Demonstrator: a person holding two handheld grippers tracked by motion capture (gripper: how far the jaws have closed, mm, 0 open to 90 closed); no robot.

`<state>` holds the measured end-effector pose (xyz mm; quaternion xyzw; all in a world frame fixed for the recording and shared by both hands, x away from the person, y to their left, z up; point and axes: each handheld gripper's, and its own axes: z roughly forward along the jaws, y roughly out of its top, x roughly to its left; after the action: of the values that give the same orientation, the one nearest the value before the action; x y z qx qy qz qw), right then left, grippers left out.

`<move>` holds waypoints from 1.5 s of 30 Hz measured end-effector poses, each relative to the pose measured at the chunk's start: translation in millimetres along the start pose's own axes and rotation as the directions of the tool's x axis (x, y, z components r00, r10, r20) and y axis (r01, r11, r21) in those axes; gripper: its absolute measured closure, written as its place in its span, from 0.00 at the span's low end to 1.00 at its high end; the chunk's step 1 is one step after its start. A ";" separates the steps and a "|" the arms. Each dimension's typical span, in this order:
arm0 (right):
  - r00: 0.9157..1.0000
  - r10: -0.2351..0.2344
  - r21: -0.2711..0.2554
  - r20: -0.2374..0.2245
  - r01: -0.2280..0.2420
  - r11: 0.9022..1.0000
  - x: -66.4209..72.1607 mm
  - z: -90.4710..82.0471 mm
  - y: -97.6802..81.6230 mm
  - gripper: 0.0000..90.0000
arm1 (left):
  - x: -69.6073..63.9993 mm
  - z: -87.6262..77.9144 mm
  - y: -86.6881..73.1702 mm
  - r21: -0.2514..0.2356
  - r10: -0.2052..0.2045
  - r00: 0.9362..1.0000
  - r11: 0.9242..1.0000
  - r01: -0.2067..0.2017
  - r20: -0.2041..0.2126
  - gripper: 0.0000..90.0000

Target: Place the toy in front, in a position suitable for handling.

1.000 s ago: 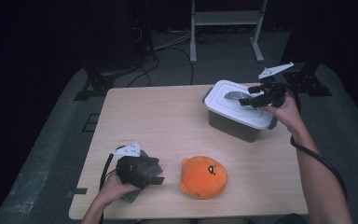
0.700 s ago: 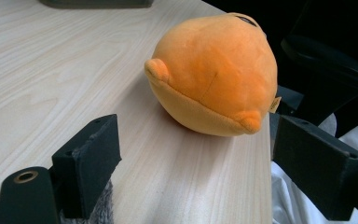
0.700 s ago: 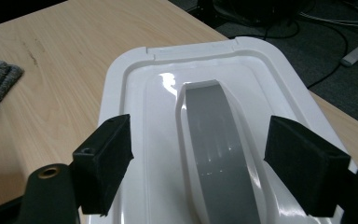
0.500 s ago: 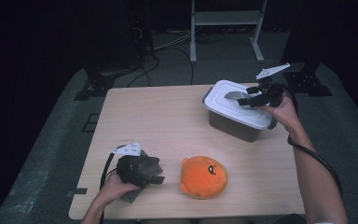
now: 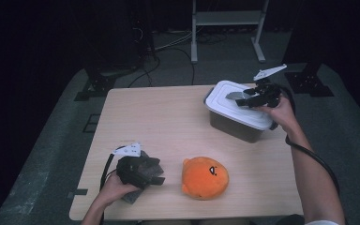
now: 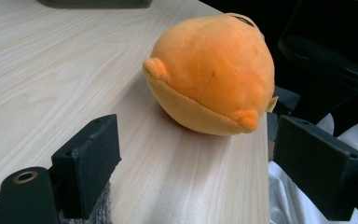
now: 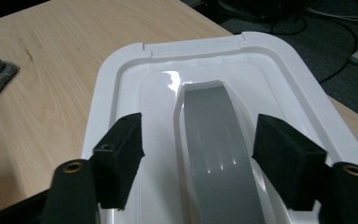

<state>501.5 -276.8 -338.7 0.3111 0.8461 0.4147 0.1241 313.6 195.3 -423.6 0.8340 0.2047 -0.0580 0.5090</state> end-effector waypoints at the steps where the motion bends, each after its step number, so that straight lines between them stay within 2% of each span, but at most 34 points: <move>1: 1.000 0.000 0.000 0.001 0.000 1.000 -0.2 0.5 -0.2 0.38 | 0.0 0.3 -0.2 0.000 0.000 1.000 1.000 0.000 0.001 0.15; 7: 1.000 -0.003 -0.014 -0.015 0.003 1.000 -2.7 0.7 -0.3 0.56 | 0.3 -0.1 -1.1 0.002 -0.003 1.000 1.000 0.003 -0.002 0.15; 14: 1.000 -0.003 -0.016 -0.016 0.003 1.000 -5.9 -0.4 -0.1 0.69 | 0.7 -0.8 -1.9 0.003 -0.004 1.000 1.000 0.004 -0.003 0.15; 18: 1.000 -0.002 -0.015 -0.029 0.001 1.000 -6.8 -0.8 -0.4 0.70 | -0.6 -1.5 -3.7 0.004 -0.012 1.000 1.000 0.012 -0.009 0.15; 22: 0.998 -0.004 -0.007 -0.061 0.003 1.000 -7.8 -1.4 0.1 0.72 | -2.3 -3.5 -4.4 -0.001 -0.014 1.000 1.000 0.014 -0.014 0.15; 30: 0.996 -0.003 -0.015 -0.085 0.001 1.000 -6.9 -1.6 -1.4 0.73 | -3.5 -1.1 -4.9 0.008 -0.015 1.000 1.000 0.015 -0.015 0.15; 37: 0.994 -0.024 -0.021 -0.106 0.022 1.000 -0.9 -0.5 -1.1 0.73 | -4.8 -4.6 -6.5 0.004 -0.021 1.000 1.000 0.021 -0.021 0.15; 45: 0.989 -0.017 -0.020 -0.149 0.014 1.000 4.2 6.0 2.0 0.73 | -5.0 -2.9 -6.5 0.007 -0.019 1.000 1.000 0.019 -0.019 0.15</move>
<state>501.9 -269.5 -340.7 0.2712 0.8514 0.4439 0.0666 306.1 199.0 -426.0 0.8344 0.2172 -0.0557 0.5035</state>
